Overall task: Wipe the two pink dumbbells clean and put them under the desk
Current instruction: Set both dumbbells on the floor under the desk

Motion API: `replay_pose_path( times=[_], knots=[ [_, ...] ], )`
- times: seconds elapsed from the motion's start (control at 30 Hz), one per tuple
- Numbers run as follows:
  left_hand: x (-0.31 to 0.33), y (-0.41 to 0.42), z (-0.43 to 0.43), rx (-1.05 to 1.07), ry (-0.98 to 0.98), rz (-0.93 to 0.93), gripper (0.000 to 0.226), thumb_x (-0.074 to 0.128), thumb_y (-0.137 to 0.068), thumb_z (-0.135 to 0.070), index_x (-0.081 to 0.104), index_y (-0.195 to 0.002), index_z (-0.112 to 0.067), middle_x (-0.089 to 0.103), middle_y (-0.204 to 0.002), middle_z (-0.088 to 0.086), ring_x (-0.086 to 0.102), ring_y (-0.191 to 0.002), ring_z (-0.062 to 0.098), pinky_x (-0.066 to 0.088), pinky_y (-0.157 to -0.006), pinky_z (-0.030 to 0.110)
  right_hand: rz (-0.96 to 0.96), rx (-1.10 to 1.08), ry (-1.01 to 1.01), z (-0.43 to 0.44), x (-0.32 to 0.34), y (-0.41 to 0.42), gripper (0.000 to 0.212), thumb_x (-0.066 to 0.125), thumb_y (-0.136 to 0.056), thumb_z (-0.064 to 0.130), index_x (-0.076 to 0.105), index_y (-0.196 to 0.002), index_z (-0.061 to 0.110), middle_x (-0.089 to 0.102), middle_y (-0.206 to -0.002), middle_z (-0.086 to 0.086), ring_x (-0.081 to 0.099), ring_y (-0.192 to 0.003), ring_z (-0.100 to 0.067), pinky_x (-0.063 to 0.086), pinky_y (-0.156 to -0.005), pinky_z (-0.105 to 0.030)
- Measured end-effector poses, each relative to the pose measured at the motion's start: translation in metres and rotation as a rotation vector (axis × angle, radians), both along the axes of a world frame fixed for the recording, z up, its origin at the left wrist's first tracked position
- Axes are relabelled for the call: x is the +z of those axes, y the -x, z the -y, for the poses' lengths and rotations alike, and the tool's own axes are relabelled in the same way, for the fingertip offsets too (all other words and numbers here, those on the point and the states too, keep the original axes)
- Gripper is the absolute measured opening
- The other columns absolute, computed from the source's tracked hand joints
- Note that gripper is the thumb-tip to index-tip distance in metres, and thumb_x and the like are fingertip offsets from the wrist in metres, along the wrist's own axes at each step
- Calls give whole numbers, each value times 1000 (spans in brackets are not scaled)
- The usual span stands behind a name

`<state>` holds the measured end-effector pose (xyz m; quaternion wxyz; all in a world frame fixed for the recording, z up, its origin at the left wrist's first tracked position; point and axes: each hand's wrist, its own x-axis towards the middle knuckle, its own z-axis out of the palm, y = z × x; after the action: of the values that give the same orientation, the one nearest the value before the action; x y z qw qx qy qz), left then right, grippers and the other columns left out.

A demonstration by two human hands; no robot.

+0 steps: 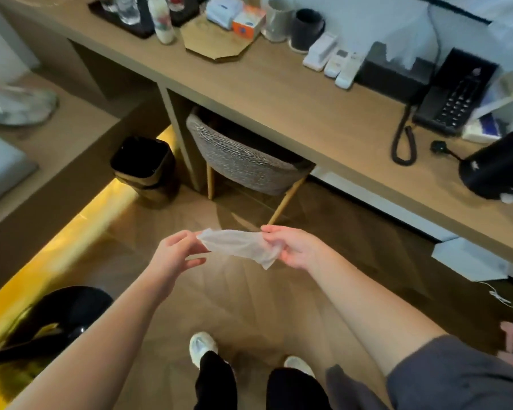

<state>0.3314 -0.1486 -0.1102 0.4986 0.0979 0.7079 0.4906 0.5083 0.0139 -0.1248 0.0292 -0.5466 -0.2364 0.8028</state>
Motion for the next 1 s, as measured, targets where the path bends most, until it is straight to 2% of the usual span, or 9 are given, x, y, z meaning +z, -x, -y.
replay_pose_path(
  times=[0.1,0.2,0.3,0.43,0.63,0.73,0.87,0.93,1.0],
  knots=[
    [5,74,8,-21,29,-53,14,52,-92,-2,62,-86,4,67,-105,13,65,-97,25,55,-83,37,16,-20,0,11,-1,70,31,55,-93,-9,61,-122,-1,68,-105,-14,67,-84,-19,59,-69,-28],
    [5,141,5,-12,38,-50,16,49,-93,-1,62,-85,2,66,-102,16,64,-97,26,53,-86,38,8,-46,-11,12,1,132,37,52,-94,-11,57,-129,-3,63,-127,-20,66,-94,-21,54,-84,-30],
    [-3,196,-8,4,71,-67,18,50,-93,-2,62,-80,0,65,-93,14,64,-95,27,53,-91,43,-18,-57,0,2,2,189,40,51,-94,-11,55,-133,-3,66,-116,-18,67,-93,-21,55,-81,-28],
    [-31,275,-39,-6,173,-125,19,54,-93,-6,64,-78,-2,65,-89,11,64,-97,29,54,-92,45,-34,-32,-8,-29,-17,269,35,52,-95,-9,57,-128,-1,60,-130,-18,59,-122,-29,49,-102,-34],
    [-112,406,-90,14,265,-138,18,57,-92,-9,65,-77,-6,65,-83,7,66,-96,27,57,-88,41,49,2,0,-90,-106,420,32,54,-93,-10,60,-124,-2,63,-122,-17,66,-92,-20,56,-78,-27],
    [-153,462,-117,-30,330,-171,19,55,-93,-14,67,-79,-9,71,-89,8,67,-94,26,57,-87,42,135,2,22,-118,-149,487,23,57,-94,-4,67,-112,6,64,-125,-15,66,-95,-20,56,-80,-28],
    [-205,521,-154,-155,406,-288,19,56,-89,-16,65,-72,-17,71,-84,6,65,-82,23,55,-76,40,165,-42,61,-148,-195,564,33,59,-96,7,59,-129,5,65,-115,-13,65,-98,-21,56,-76,-28],
    [-236,548,-173,-164,455,-321,16,56,-88,-13,66,-75,-14,69,-82,7,61,-79,21,51,-70,36,174,-68,76,-158,-219,595,31,57,-98,10,58,-128,2,65,-112,-13,64,-102,-23,56,-85,-30],
    [-270,571,-185,-160,487,-344,15,57,-89,-13,69,-81,-14,69,-88,8,63,-85,24,50,-72,32,182,-106,111,-166,-246,616,27,55,-100,14,58,-124,1,66,-107,-12,63,-105,-22,57,-76,-24]
  ],
)
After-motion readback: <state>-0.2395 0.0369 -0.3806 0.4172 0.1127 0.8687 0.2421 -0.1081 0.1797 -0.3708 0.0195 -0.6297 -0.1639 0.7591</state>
